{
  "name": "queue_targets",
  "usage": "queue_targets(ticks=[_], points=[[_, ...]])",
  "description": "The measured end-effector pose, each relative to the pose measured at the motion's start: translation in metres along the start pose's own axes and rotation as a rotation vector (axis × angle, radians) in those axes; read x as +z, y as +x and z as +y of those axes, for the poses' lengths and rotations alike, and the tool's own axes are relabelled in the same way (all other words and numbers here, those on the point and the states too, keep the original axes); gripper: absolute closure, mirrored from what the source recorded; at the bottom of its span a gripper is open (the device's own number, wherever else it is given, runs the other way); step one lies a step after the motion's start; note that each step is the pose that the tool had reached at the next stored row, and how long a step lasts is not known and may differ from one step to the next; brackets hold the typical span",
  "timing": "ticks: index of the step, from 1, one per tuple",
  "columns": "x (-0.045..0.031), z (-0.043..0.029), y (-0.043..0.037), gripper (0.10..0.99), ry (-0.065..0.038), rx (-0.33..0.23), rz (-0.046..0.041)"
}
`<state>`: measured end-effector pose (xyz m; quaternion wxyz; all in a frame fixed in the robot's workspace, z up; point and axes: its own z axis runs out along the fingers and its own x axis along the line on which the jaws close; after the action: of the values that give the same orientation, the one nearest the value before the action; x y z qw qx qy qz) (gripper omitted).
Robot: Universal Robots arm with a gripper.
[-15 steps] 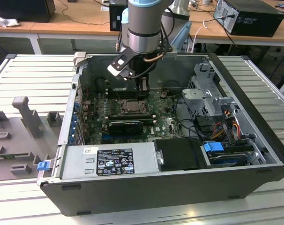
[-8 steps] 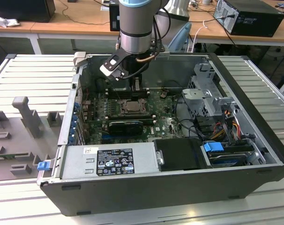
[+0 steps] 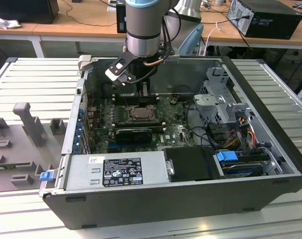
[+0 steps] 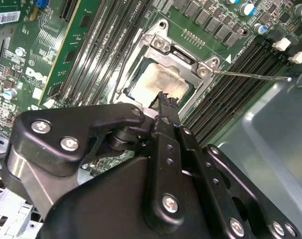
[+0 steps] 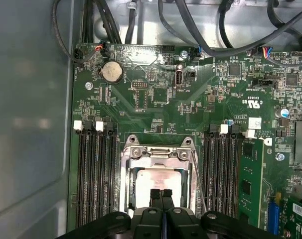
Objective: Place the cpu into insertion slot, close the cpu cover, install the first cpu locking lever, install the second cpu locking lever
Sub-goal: 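Install the first cpu locking lever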
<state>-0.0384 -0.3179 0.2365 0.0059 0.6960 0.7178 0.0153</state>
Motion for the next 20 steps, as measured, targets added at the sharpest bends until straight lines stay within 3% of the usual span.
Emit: queue_targets(ticks=[4, 20], points=[[-0.0054, 0.0001, 0.0001, 0.980, 0.000, 0.000, 0.0000], [-0.0112, 0.0002, 0.0001, 0.980, 0.000, 0.000, -0.0031]])
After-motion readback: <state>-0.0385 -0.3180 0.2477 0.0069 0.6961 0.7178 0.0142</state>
